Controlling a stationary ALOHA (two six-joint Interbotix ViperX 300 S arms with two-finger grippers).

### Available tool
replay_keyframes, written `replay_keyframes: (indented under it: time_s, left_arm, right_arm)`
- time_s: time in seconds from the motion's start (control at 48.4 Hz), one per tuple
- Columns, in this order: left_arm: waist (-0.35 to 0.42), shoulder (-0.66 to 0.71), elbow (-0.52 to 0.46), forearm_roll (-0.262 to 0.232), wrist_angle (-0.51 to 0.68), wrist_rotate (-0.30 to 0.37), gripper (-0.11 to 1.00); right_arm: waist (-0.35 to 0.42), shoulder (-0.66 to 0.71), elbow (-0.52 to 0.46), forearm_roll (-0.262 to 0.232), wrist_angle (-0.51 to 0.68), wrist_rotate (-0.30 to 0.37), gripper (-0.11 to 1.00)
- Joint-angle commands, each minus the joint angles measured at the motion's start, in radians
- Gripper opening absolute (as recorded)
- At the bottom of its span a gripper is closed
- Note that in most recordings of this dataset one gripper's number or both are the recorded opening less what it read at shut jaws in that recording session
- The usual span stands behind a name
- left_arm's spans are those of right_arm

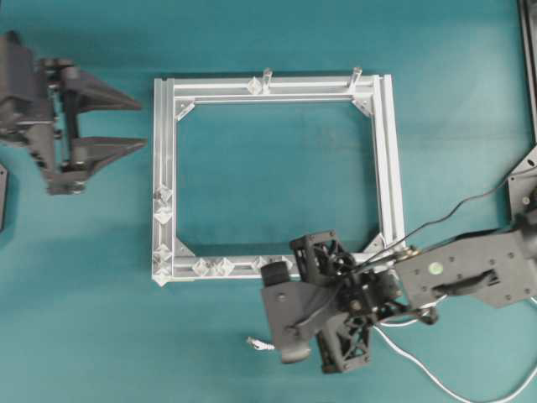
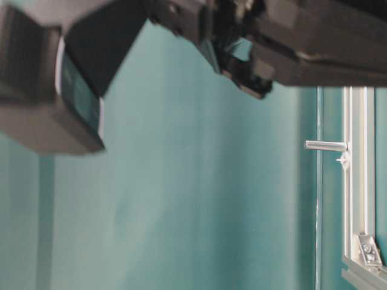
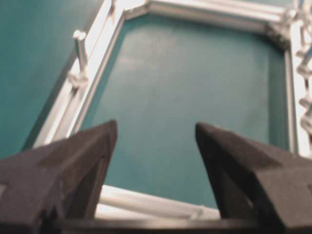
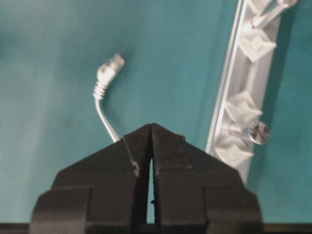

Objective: Move the cable alternately left and right between 8 closely spaced pins so it hooks onto each one.
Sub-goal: 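Move left gripper off to the left and swing right gripper toward the white cable plug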

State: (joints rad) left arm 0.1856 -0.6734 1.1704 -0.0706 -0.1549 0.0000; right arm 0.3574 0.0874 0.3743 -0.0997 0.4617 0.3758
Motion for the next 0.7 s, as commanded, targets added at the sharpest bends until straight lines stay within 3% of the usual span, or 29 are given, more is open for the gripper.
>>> replay_keyframes:
  time_s: [0.0,0.062,0.124,0.372,0.516,0.682]
  left_arm:
    - [-0.003,-0.080,0.018,0.002,0.029,-0.002,0.72]
    - [-0.005,-0.152,0.048,0.002,0.064,-0.002,0.72]
    - [-0.006,-0.215,0.074,0.003,0.098,-0.003,0.72]
    - [-0.029,-0.462,0.130,0.002,0.293,-0.005,0.72]
    - [-0.028,-0.561,0.158,0.002,0.380,-0.006,0.72]
    - [-0.028,-0.589,0.178,0.002,0.391,-0.006,0.72]
  right_arm:
    - [0.009,0.009,-0.054,0.002,0.012,0.020,0.00]
    - [0.011,0.031,-0.072,0.002,0.017,0.040,0.01]
    - [0.011,0.052,-0.091,0.002,0.018,0.060,0.09]
    - [0.014,0.121,-0.160,0.002,0.054,0.158,0.74]
    - [0.026,0.141,-0.184,0.002,0.057,0.216,0.75]
    - [0.040,0.161,-0.206,0.002,0.077,0.265,0.75]
